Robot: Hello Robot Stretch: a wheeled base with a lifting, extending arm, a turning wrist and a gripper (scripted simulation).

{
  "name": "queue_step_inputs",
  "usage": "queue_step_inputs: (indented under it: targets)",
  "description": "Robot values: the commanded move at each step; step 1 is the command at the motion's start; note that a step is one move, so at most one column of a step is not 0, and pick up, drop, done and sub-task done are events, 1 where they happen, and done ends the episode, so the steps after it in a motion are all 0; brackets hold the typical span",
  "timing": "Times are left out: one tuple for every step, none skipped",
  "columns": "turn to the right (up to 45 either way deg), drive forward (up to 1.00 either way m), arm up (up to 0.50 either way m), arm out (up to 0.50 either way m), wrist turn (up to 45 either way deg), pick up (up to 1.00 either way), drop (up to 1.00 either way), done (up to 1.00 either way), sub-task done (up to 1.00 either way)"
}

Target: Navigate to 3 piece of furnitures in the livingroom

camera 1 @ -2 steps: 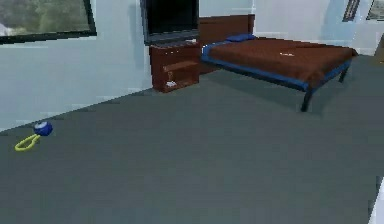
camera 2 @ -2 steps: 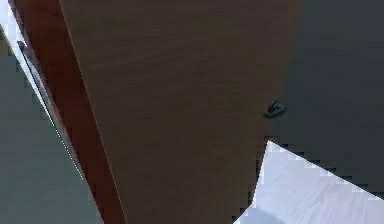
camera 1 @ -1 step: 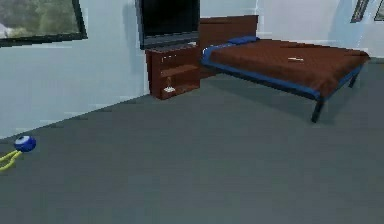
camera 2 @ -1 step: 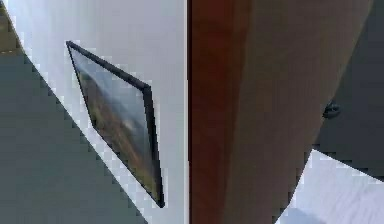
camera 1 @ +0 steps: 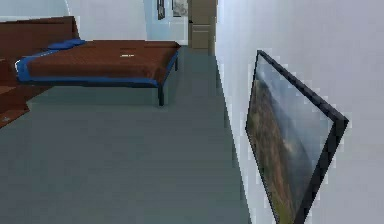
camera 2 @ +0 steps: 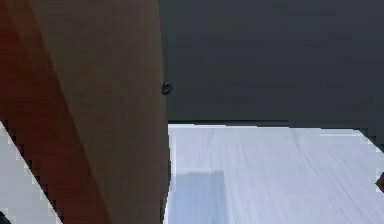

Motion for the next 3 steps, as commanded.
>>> queue_step_inputs:
  targets:
    - [0.0, 1.0, 0.0, 0.0, 0.0, 0.0, 0.0, 0.0, 0.0]
    - [0.0, 1.0, 0.0, 0.0, 0.0, 0.0, 0.0, 0.0, 0.0]
    - [0.0, 1.0, 0.0, 0.0, 0.0, 0.0, 0.0, 0.0, 0.0]
